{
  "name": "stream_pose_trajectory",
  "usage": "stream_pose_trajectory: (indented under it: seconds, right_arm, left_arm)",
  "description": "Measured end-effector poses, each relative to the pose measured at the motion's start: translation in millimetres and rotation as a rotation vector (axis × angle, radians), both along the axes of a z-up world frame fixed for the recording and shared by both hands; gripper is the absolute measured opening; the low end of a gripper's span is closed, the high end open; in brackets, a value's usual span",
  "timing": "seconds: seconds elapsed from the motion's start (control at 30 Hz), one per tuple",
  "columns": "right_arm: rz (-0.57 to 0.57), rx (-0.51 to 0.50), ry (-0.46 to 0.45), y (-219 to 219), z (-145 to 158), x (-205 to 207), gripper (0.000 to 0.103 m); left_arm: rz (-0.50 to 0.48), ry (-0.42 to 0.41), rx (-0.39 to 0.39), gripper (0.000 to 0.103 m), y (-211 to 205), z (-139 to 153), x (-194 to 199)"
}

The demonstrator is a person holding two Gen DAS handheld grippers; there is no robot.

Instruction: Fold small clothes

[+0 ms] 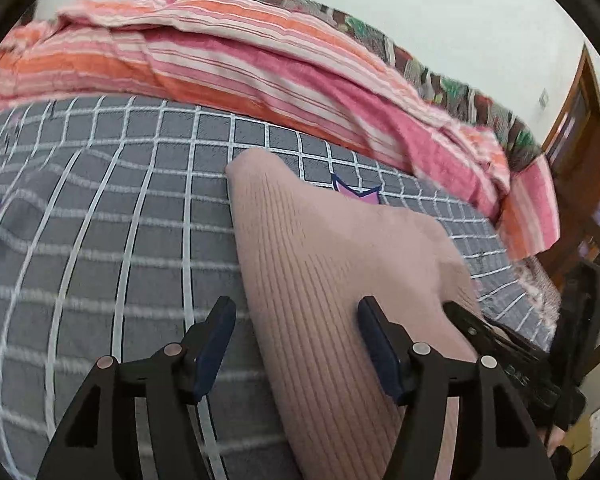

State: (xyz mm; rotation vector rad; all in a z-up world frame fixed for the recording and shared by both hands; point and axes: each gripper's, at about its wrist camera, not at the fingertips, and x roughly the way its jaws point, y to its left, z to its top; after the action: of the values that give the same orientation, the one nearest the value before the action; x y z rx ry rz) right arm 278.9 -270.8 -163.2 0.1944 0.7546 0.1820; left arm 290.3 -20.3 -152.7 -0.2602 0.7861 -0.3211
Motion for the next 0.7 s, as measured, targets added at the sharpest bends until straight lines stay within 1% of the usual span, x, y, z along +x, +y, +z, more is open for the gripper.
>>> stream_pose_trajectory:
  seconds: [0.07, 0.17, 0.23, 0.27, 0.33, 0.43, 0.47, 0.53, 0.6, 0.7]
  right_arm:
    - [-0.003, -0.001, -0.003, 0.5, 0.3, -1.0, 0.050]
    - [-0.004, -0.007, -0.010, 1.8, 0.7, -2.3, 0.052]
    - [-0.004, -0.006, -0.014, 1.9, 0.7, -2.7, 0.052]
    - [-0.006, -0.003, -0.015, 1.5, 0.6, -2.7, 0.052]
    - [-0.016, 0.006, -0.011, -0.5, -0.1, -2.3, 0.056]
    - [-0.017, 0.034, -0.001, -4.2, -1.8, -0.6, 0.059]
    - [-0.015, 0.037, -0.002, -4.4, -1.9, -0.3, 0.059]
    - [-0.017, 0.031, -0.008, -2.7, -1.7, -1.2, 0.059]
    - [-0.019, 0.029, -0.010, -2.1, -1.6, -0.9, 0.060]
    - [-0.019, 0.043, -0.007, -3.6, -2.5, 0.7, 0.063]
  left_arm:
    - [-0.030, -0.004, 0.053, 0.060, -8.3, 0.9, 13.8]
    - [-0.053, -0.024, 0.112, 0.060, -12.6, 0.6, 26.8]
    - [-0.037, -0.035, 0.150, 0.058, -13.0, 1.8, 36.4]
    - [-0.016, -0.040, 0.186, 0.057, -13.3, 2.3, 43.2]
    - [0.021, -0.036, 0.224, 0.056, -11.9, -0.5, 56.1]
    - [0.047, -0.004, 0.192, 0.055, -3.1, -5.3, 73.7]
    - [0.073, 0.001, 0.170, 0.055, 2.7, -6.6, 78.2]
    - [0.109, 0.005, 0.151, 0.055, 8.7, -8.7, 82.3]
    - [0.138, 0.021, 0.111, 0.055, 17.6, -14.4, 84.0]
    - [0.149, 0.039, 0.061, 0.055, 25.8, -18.2, 86.4]
